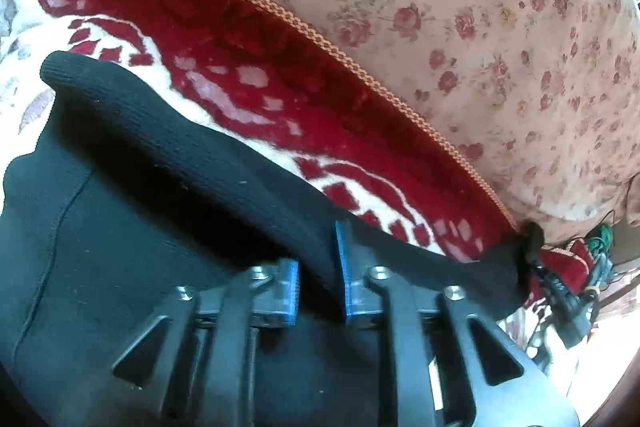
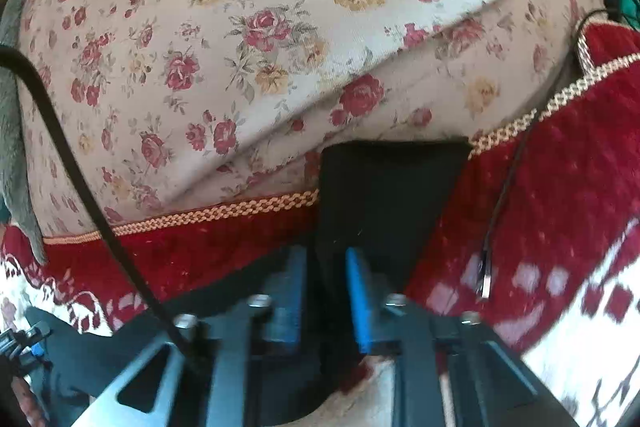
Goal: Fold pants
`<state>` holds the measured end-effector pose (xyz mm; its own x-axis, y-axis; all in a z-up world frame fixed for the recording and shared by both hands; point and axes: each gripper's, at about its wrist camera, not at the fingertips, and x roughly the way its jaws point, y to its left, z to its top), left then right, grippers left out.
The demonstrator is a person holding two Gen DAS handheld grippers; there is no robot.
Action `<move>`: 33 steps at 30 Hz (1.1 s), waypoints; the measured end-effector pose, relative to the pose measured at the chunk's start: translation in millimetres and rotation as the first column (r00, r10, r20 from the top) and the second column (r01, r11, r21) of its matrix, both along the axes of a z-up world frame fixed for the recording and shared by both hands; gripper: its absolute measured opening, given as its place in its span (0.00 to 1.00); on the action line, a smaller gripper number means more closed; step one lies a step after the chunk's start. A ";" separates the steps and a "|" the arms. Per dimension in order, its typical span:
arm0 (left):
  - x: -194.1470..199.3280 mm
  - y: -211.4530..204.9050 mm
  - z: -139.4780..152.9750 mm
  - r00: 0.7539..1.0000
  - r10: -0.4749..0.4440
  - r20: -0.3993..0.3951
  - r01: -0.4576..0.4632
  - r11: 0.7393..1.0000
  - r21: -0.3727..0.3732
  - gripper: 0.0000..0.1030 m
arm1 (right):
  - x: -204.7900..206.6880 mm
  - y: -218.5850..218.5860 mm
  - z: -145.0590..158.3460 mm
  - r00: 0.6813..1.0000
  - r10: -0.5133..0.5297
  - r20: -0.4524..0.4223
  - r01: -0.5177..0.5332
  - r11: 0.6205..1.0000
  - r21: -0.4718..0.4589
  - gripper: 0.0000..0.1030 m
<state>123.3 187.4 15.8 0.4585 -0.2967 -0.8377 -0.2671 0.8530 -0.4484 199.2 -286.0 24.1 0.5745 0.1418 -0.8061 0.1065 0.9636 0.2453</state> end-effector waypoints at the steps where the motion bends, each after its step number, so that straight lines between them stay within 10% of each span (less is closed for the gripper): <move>1: -2.0 1.2 0.5 1.000 -0.005 0.010 0.005 1.000 -0.001 0.10 | -2.6 -2.8 2.1 1.000 0.008 0.017 -0.008 1.000 0.014 0.08; 20: -50.0 2.2 46.9 0.993 -0.044 0.112 0.046 0.999 -0.016 0.08 | -98.9 -57.8 48.4 0.990 -0.084 0.116 0.057 0.974 0.221 0.02; 25: -52.8 1.0 48.0 0.992 -0.055 0.114 0.055 0.998 0.001 0.08 | -103.6 -63.8 20.2 0.989 -0.139 0.043 0.115 0.929 0.351 0.36; 33: -49.9 0.5 44.4 0.994 -0.047 0.102 0.046 0.999 0.009 0.08 | -66.3 -53.8 -17.6 0.989 -0.142 -0.029 0.141 0.898 0.416 0.34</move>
<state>73.3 187.9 60.2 0.5278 -0.3143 -0.7891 -0.1802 0.8664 -0.4656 132.9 -339.7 6.5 0.6152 0.3812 -0.6900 0.2328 0.7484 0.6210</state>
